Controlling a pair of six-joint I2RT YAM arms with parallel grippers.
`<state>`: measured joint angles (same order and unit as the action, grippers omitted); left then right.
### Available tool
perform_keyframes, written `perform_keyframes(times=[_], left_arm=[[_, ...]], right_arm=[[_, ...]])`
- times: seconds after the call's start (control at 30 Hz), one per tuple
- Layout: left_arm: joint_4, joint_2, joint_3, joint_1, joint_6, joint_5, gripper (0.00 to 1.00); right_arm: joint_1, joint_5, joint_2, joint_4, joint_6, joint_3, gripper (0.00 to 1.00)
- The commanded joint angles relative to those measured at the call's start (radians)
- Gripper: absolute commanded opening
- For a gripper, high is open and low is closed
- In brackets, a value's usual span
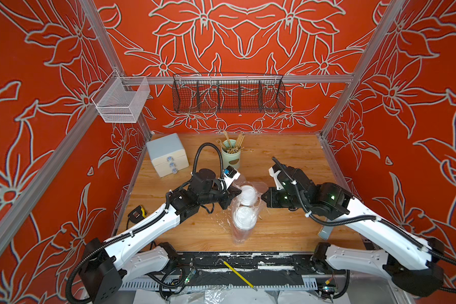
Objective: Pack milk tea into plastic carrier bags
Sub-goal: Adjust the plastic carrier bag at the center of the board.
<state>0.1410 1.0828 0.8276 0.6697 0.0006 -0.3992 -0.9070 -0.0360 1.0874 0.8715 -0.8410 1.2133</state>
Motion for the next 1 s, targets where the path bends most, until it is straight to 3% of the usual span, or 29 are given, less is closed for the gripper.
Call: perform_keyframes(times=[0.0,0.17,0.33,0.53,0.67,0.77,0.97], left_arm=[[0.012,-0.001,0.025,0.007,0.015,0.008,0.0],[0.015,-0.001,0.028,0.008,0.013,0.008,0.0],[0.017,0.01,0.029,0.007,0.015,0.005,0.0],[0.032,0.001,0.032,0.007,0.016,0.018,0.0],[0.036,-0.016,0.028,0.007,0.016,0.025,0.0],[0.047,-0.024,0.028,0.007,0.018,0.028,0.0],[0.044,-0.038,0.022,0.007,0.01,0.027,0.0]], right_arm=[[0.007,-0.014,0.021,0.016,0.019,0.017,0.13],[0.008,-0.015,0.022,0.014,0.025,0.025,0.51],[0.008,0.001,0.013,0.011,0.033,0.039,0.74],[0.009,0.056,0.027,0.073,0.072,0.113,0.94],[0.014,0.143,0.047,0.117,0.113,0.181,0.95],[0.035,0.184,0.063,0.101,0.152,0.217,0.88],[0.174,0.084,0.166,0.008,0.221,0.28,0.71]])
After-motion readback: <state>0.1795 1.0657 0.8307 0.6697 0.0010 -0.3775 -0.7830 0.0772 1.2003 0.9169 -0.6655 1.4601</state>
